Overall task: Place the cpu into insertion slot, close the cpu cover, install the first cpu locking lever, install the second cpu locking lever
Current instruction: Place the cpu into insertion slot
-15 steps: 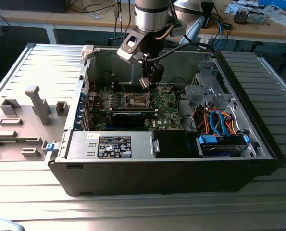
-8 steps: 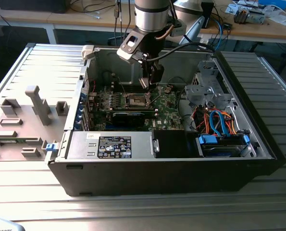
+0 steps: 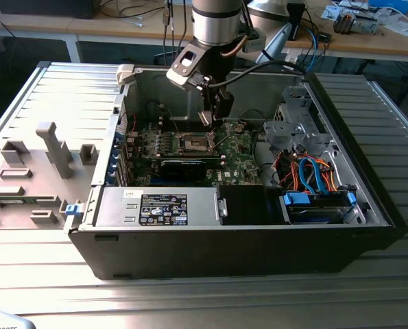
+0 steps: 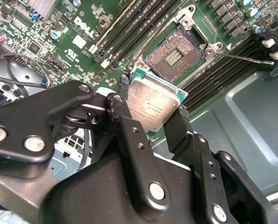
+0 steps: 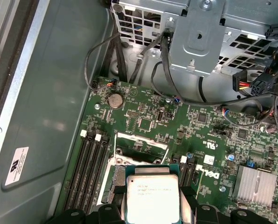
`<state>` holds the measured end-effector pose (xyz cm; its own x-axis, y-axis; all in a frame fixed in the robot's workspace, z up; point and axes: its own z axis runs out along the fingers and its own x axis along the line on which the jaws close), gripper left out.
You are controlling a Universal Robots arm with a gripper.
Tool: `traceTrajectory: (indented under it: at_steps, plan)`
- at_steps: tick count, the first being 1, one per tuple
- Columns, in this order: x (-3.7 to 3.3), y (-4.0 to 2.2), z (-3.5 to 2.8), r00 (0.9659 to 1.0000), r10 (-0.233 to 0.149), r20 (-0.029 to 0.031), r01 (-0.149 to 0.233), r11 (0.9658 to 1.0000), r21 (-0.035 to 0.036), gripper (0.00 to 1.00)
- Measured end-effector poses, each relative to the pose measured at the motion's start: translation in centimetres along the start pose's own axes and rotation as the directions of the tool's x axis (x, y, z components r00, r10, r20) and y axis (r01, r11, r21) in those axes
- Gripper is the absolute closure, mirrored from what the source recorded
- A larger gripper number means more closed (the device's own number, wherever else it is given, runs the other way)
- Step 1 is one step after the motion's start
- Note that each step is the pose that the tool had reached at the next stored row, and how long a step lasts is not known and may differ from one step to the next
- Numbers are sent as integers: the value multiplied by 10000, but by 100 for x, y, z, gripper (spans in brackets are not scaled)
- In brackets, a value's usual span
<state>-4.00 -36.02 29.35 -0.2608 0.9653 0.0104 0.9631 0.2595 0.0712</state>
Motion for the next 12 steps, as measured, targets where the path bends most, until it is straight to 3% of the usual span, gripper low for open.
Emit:
traceTrajectory:
  at_steps: [12]
  plan:
    - [0,0,3,9999,102,8,-102,9999,-1,45]
